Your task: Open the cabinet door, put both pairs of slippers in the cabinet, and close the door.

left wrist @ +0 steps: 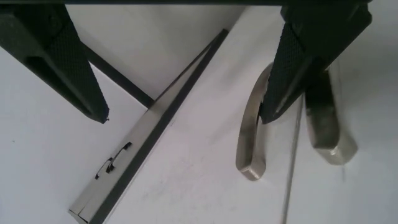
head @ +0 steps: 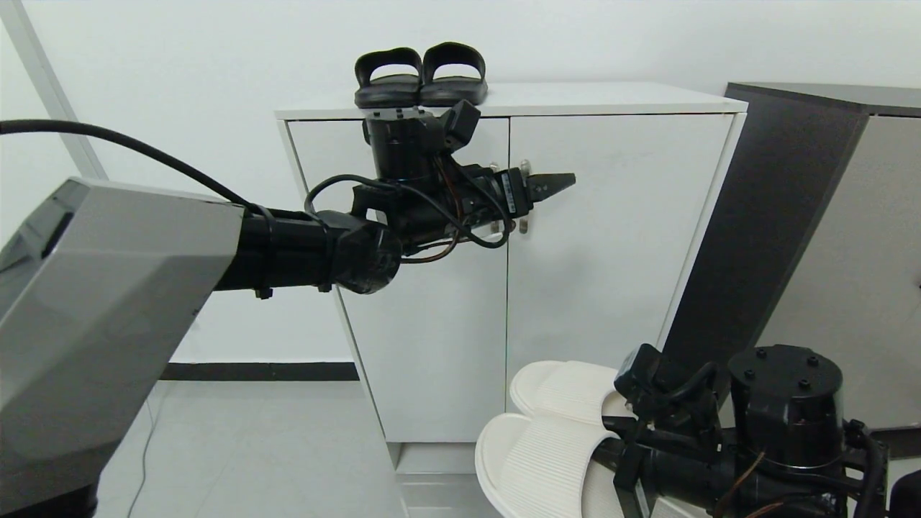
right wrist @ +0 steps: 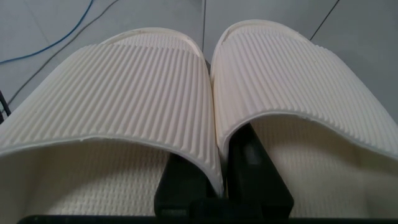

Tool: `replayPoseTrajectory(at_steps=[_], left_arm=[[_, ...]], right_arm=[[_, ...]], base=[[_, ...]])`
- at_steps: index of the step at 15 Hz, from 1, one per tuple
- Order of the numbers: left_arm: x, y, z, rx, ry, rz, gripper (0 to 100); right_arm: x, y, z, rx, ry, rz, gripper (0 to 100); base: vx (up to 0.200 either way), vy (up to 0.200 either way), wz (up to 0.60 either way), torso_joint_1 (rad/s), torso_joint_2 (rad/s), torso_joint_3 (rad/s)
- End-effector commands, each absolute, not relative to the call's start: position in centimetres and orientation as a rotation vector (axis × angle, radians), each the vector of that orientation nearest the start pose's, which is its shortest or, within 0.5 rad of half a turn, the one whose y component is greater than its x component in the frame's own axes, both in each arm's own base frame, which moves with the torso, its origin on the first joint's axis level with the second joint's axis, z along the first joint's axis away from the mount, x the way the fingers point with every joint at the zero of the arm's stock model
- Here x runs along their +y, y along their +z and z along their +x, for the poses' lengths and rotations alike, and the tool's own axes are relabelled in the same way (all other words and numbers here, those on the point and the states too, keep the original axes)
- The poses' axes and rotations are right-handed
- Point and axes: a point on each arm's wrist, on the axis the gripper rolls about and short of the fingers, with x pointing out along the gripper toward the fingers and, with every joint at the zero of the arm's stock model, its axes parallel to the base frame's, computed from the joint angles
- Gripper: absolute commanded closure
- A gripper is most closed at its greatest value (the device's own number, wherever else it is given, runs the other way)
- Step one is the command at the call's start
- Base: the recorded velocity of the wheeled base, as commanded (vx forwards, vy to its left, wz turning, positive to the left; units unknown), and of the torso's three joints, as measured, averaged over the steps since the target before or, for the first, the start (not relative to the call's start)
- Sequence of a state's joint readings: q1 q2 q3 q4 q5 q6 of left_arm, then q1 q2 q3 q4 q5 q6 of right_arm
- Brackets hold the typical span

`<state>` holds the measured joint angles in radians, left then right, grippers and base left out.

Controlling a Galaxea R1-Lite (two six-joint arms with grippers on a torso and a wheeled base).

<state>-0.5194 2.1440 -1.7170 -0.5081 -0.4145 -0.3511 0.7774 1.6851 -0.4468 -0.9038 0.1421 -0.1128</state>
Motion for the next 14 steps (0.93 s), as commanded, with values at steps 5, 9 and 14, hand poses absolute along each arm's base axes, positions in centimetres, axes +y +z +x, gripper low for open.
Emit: replayPoseTrajectory(at_steps=[5,9,14], left_arm=[[-23.9,25.5,39.0,0.078,-0.947,-0.331,100],[-23.1,25.3,37.1,0.102,-0.927,-0.332,100],[-22.6,25.6,33.1,0.103,-0.966,-0.33,100]], right_arm=[[18.6,12.4,17.9,0.278,0.944,-0.215,100],[18.8,12.2,17.4,0.284,0.965,-0.221,100],[19.0,12.0,16.8,0.291,0.986,-0.227,100]], base=[[0.0,0.0,0.0,0.0,0.0,0.0],[0.0,0.0,0.0,0.0,0.0,0.0],[0.0,0.0,0.0,0.0,0.0,0.0]])
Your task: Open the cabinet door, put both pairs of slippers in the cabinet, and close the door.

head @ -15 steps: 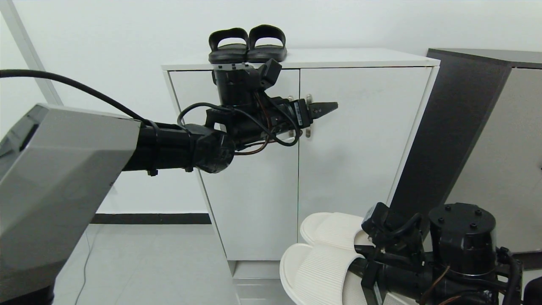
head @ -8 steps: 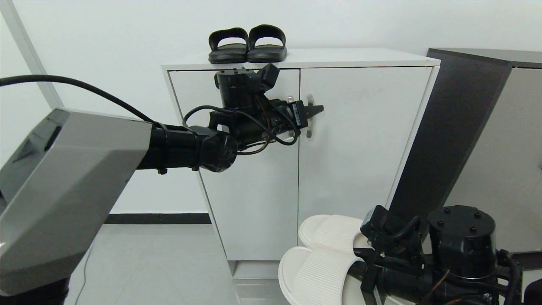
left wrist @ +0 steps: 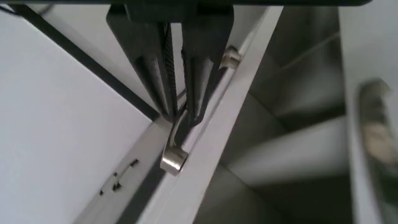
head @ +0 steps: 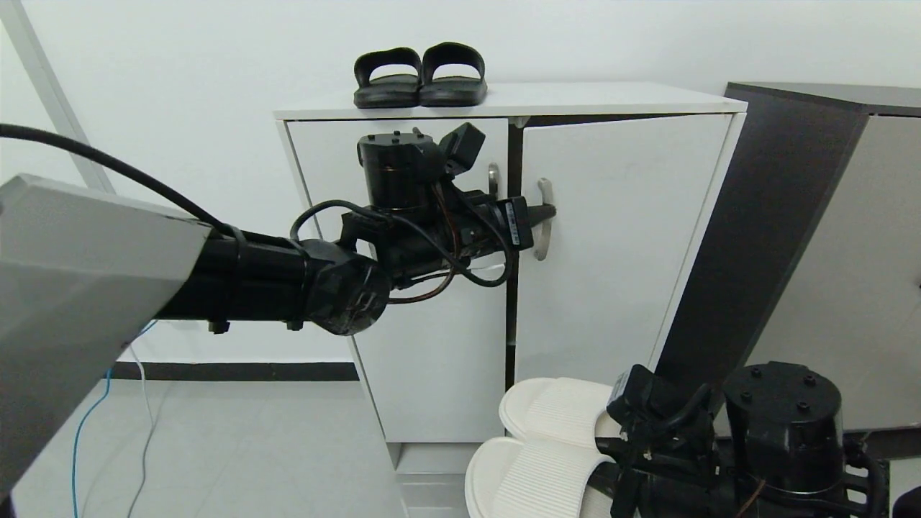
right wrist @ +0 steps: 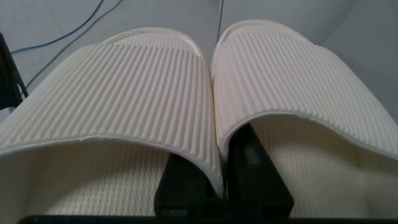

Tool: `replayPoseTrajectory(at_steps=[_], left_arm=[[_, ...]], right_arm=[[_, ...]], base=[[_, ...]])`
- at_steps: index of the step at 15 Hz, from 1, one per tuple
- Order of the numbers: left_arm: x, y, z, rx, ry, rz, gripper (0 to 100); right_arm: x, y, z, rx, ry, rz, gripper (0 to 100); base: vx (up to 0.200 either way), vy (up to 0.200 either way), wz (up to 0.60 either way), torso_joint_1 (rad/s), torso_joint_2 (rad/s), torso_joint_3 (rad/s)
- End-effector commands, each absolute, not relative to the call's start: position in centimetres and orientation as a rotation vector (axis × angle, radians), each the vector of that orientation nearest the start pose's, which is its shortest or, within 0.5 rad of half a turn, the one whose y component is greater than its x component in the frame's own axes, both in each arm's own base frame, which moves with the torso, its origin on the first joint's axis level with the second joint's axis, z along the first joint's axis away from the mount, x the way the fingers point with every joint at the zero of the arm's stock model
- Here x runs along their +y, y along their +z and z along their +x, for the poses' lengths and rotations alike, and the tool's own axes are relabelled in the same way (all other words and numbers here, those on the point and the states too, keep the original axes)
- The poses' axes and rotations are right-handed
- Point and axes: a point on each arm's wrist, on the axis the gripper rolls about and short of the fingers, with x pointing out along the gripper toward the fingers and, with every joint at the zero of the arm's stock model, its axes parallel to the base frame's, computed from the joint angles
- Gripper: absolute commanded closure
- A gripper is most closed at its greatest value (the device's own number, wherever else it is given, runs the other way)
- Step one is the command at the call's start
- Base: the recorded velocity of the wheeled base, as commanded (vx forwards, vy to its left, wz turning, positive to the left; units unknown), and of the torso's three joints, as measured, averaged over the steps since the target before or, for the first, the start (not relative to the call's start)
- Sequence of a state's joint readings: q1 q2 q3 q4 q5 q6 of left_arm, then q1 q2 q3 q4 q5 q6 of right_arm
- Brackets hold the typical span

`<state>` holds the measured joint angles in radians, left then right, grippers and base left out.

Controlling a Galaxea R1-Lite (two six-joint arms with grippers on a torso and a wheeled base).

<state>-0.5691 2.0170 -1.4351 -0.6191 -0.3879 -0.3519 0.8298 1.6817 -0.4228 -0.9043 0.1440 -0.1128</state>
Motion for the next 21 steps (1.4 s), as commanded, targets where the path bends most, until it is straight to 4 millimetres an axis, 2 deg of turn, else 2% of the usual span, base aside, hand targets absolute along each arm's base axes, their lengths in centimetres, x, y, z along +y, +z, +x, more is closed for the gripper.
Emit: replayPoseTrajectory(at_steps=[1,5,7,10,14,16,21], left_arm=[[-22.3,25.6,32.8,0.099,-0.967,-0.33,100],[-20.9,25.2,30.9,0.05,-0.98,-0.339,100],[-19.7,25.1,31.8,0.023,-0.952,-0.341,100],[-18.7,24.8,34.2,0.034,-0.93,-0.371,100],[-19.6,24.1,37.0,0.074,-0.915,-0.412,100],[-20.4,24.1,37.7,0.073,-0.924,-0.412,100],[-21.8,24.0,37.8,0.082,-0.95,-0.412,100]], right_arm=[[19.0,12.0,16.8,0.291,0.986,-0.227,100],[18.9,11.8,16.7,0.296,0.99,-0.233,100],[19.0,11.8,16.6,0.299,0.994,-0.235,100],[19.0,11.7,16.5,0.3,0.995,-0.238,100],[19.1,11.5,16.3,0.309,1.002,-0.243,100],[19.1,11.4,16.2,0.312,1.007,-0.245,100],[19.2,11.4,16.1,0.314,1.013,-0.247,100]], base=[[0.0,0.0,0.0,0.0,0.0,0.0],[0.0,0.0,0.0,0.0,0.0,0.0],[0.0,0.0,0.0,0.0,0.0,0.0],[0.0,0.0,0.0,0.0,0.0,0.0],[0.0,0.0,0.0,0.0,0.0,0.0],[0.0,0.0,0.0,0.0,0.0,0.0],[0.0,0.0,0.0,0.0,0.0,0.0]])
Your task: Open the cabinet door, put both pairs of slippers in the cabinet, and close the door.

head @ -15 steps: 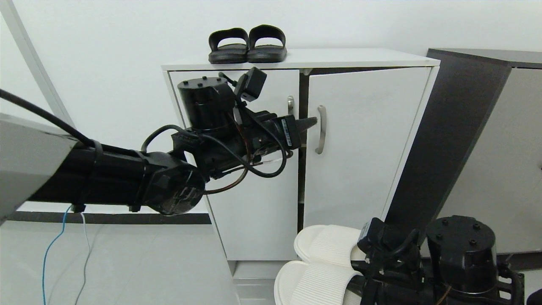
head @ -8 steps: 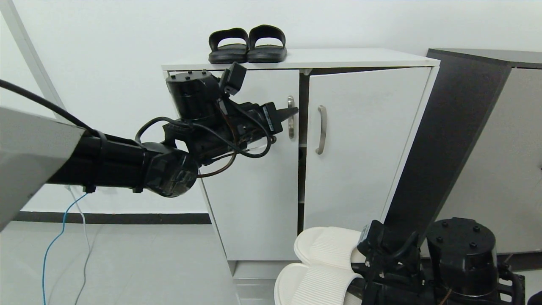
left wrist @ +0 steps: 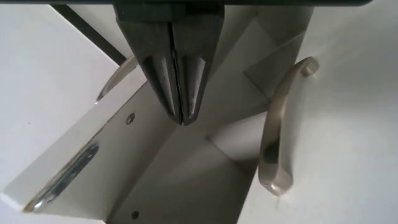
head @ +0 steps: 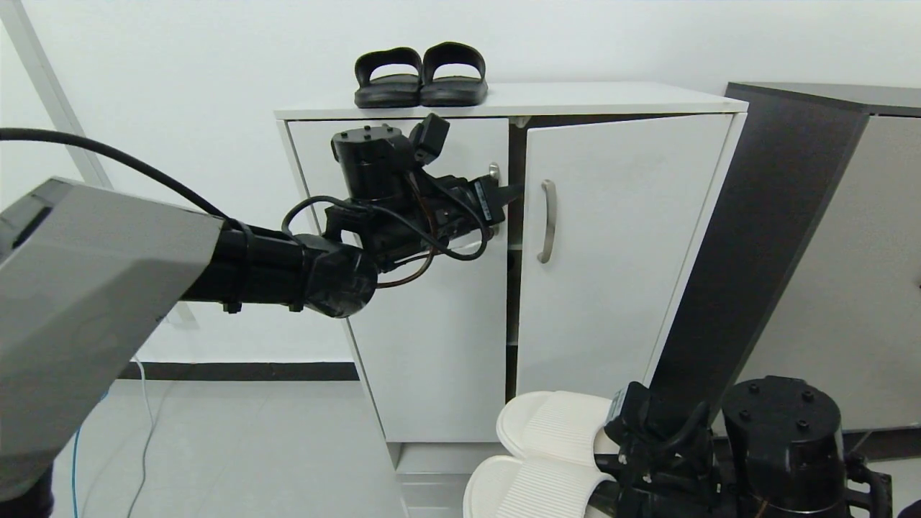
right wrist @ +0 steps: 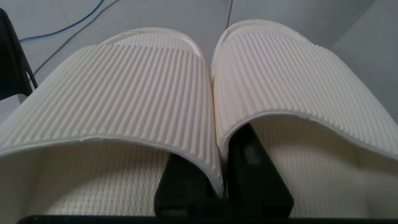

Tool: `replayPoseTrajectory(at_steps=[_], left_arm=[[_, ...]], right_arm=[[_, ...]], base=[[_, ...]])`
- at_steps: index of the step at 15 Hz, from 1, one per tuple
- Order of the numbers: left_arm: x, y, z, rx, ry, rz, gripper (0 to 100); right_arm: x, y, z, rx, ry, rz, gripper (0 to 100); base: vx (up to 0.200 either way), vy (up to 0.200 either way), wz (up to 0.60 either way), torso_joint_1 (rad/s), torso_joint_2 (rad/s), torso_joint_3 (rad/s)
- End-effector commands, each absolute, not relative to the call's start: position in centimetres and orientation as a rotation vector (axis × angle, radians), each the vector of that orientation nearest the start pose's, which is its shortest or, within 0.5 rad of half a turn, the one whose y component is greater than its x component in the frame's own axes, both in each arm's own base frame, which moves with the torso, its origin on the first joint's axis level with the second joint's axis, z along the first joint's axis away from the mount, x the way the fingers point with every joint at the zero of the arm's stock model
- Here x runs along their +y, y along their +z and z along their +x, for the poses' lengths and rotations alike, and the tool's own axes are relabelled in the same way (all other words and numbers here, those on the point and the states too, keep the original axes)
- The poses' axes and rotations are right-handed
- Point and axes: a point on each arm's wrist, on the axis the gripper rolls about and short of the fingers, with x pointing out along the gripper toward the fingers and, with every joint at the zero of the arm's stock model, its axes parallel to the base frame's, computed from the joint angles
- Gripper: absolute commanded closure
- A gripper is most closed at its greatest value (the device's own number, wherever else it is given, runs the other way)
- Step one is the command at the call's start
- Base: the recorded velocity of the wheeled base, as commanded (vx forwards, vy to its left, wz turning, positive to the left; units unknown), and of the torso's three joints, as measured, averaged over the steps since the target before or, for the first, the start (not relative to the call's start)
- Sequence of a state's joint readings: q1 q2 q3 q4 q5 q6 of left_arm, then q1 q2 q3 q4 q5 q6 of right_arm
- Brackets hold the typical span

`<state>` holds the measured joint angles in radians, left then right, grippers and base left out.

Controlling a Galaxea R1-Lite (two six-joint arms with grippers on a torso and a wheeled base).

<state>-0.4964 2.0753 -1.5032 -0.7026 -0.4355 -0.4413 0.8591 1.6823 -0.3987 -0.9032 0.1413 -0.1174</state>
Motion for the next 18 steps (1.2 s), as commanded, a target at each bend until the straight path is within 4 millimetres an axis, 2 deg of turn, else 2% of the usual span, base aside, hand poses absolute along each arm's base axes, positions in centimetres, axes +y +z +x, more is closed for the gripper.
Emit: replayPoseTrajectory(at_steps=[1,5,6,8,10,12,15,16,18], left_arm=[[-22.1,24.0,37.5,0.082,-0.953,-0.412,100],[-22.7,24.6,35.3,0.084,-0.987,-0.408,100],[-23.0,25.0,33.5,0.076,-1.019,-0.409,100],[-23.4,25.0,31.4,0.07,-1.069,-0.408,100],[-24.1,24.9,30.6,0.068,-1.099,-0.409,100],[-24.2,24.7,30.7,0.064,-1.096,-0.409,100],[-21.9,24.9,31.8,0.021,-1.029,-0.398,100],[-19.6,25.1,31.7,0.006,-0.976,-0.373,100],[-16.0,25.0,29.7,0.005,-0.906,-0.322,100]], right_arm=[[19.2,11.4,16.1,0.314,1.011,-0.247,100],[19.2,11.3,16.0,0.316,1.013,-0.248,100],[19.2,11.3,16.0,0.317,1.014,-0.249,100],[19.2,11.3,16.0,0.317,1.016,-0.249,100],[19.3,11.3,15.9,0.317,1.019,-0.25,100],[19.3,11.3,15.9,0.316,1.016,-0.25,100],[19.2,11.3,16.1,0.318,1.009,-0.244,100],[19.1,11.3,16.2,0.319,1.001,-0.243,100],[19.0,11.4,16.6,0.316,0.989,-0.237,100]], base=[[-0.2,0.0,0.0,0.002,0.0,0.002],[-0.2,0.0,0.0,0.004,0.0,0.002],[-0.2,0.0,0.0,0.002,0.0,-0.002],[-0.2,0.0,0.0,-0.002,0.0,0.002],[-0.2,0.0,0.0,-0.002,0.0,0.0],[-0.2,0.0,0.0,0.002,0.0,0.0],[0.0,0.0,0.0,0.0,0.0,0.0],[0.0,0.0,0.0,0.0,0.0,0.0],[0.0,0.0,0.0,0.0,0.0,0.0]])
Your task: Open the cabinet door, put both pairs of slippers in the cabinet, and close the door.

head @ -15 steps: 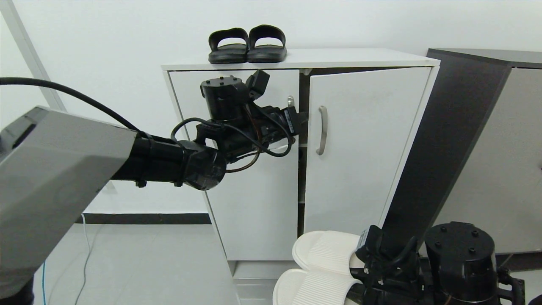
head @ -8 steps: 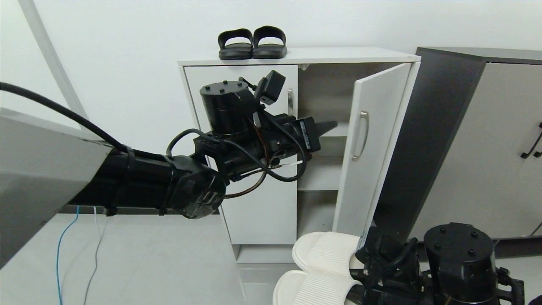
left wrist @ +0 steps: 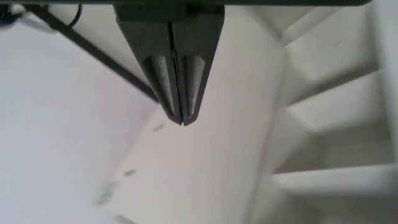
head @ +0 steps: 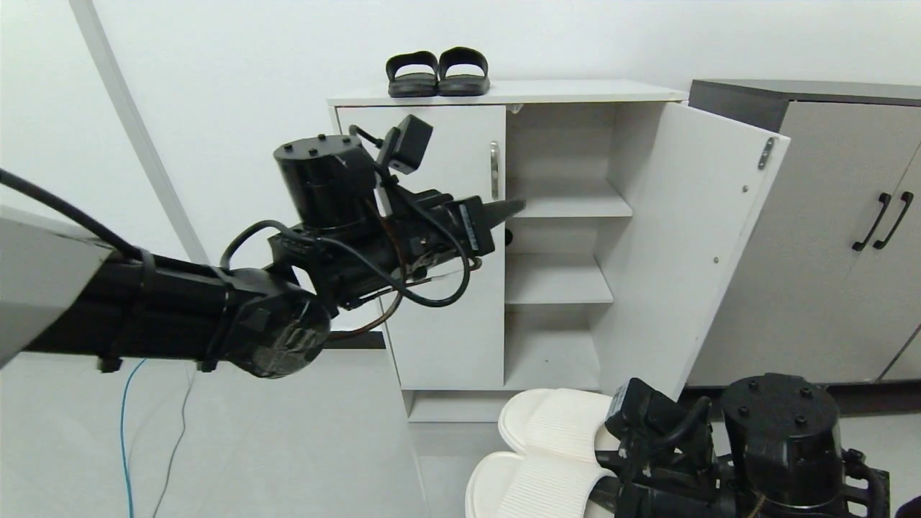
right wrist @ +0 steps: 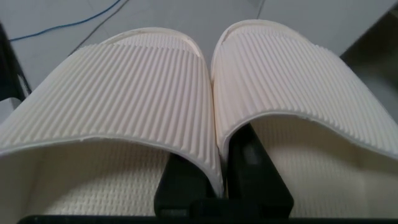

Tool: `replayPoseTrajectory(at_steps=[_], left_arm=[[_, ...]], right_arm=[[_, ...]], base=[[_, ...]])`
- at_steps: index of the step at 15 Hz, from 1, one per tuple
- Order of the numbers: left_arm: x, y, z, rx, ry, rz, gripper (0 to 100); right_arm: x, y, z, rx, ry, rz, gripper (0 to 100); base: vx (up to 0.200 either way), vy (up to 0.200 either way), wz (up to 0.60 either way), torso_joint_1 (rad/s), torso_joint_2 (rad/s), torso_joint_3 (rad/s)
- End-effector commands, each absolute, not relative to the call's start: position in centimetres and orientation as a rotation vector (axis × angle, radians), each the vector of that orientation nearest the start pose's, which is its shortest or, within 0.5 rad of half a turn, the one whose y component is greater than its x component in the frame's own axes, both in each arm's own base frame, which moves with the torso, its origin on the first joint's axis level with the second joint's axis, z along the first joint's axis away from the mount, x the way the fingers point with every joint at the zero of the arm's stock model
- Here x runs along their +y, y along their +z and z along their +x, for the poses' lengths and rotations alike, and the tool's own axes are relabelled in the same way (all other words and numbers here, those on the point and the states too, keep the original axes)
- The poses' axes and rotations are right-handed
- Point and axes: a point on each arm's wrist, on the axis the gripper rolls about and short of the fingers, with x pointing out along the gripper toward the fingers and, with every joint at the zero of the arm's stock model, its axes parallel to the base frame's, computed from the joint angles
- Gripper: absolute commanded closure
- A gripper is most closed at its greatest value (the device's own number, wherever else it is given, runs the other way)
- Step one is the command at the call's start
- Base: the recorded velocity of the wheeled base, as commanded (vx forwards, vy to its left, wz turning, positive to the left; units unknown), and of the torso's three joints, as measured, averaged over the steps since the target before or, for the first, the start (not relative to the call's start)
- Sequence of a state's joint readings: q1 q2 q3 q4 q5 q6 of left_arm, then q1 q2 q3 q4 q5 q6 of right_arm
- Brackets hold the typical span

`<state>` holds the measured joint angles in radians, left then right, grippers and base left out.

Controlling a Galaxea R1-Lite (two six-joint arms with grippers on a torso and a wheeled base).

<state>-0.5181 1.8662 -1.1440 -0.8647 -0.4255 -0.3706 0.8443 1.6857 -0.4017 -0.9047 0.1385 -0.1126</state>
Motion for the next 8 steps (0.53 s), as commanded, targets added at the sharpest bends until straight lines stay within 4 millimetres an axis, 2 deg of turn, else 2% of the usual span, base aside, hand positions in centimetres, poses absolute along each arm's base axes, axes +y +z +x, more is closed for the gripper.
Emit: replayPoseTrajectory(at_steps=[1,2,4,6,8], left_arm=[[-14.6,24.9,28.5,0.004,-0.883,-0.3,100],[-12.3,24.4,25.2,0.009,-0.847,-0.257,100],[-9.6,23.4,19.9,0.002,-0.767,-0.22,100],[-7.4,22.2,15.5,-0.012,-0.673,-0.21,100],[-5.6,20.7,12.0,-0.001,-0.559,-0.208,100]], right_arm=[[18.9,11.3,16.8,0.319,0.98,-0.236,100],[18.9,11.1,17.4,0.327,0.963,-0.234,100],[18.8,10.7,18.1,0.328,0.943,-0.228,100],[18.9,10.4,18.5,0.321,0.931,-0.223,100],[18.9,10.4,18.7,0.308,0.926,-0.219,100]], base=[[0.0,0.0,0.0,0.0,0.0,0.0],[0.0,0.0,0.0,0.0,0.0,0.0],[0.0,0.0,0.0,0.0,0.0,0.0],[0.0,0.0,0.0,0.0,0.0,0.0],[0.0,0.0,0.0,0.0,0.0,0.0]])
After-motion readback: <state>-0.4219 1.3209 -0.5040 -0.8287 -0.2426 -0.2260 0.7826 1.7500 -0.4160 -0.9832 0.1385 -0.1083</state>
